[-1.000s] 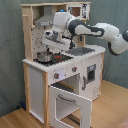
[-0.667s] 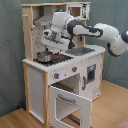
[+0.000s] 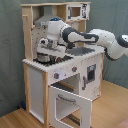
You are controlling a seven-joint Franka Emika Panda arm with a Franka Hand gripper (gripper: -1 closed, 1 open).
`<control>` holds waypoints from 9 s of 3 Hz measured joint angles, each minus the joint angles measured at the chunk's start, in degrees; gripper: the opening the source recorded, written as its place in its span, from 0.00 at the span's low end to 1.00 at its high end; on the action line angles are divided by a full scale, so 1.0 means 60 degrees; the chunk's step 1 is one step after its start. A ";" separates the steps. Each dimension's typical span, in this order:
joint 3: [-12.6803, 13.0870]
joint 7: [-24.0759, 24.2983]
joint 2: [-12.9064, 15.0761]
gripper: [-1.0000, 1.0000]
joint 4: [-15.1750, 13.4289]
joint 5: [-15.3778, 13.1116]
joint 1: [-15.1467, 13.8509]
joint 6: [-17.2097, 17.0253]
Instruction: Play with the kitchen
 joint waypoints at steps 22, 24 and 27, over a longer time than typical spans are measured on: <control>0.7544 0.8575 -0.0868 0.00 -0.8124 0.0356 -0.8245 -0.6302; 0.8379 0.8867 0.0090 0.00 -0.9190 0.0298 -0.9522 -0.6057; 0.8127 0.7617 0.1302 0.00 -0.9306 -0.1086 -1.0310 -0.4315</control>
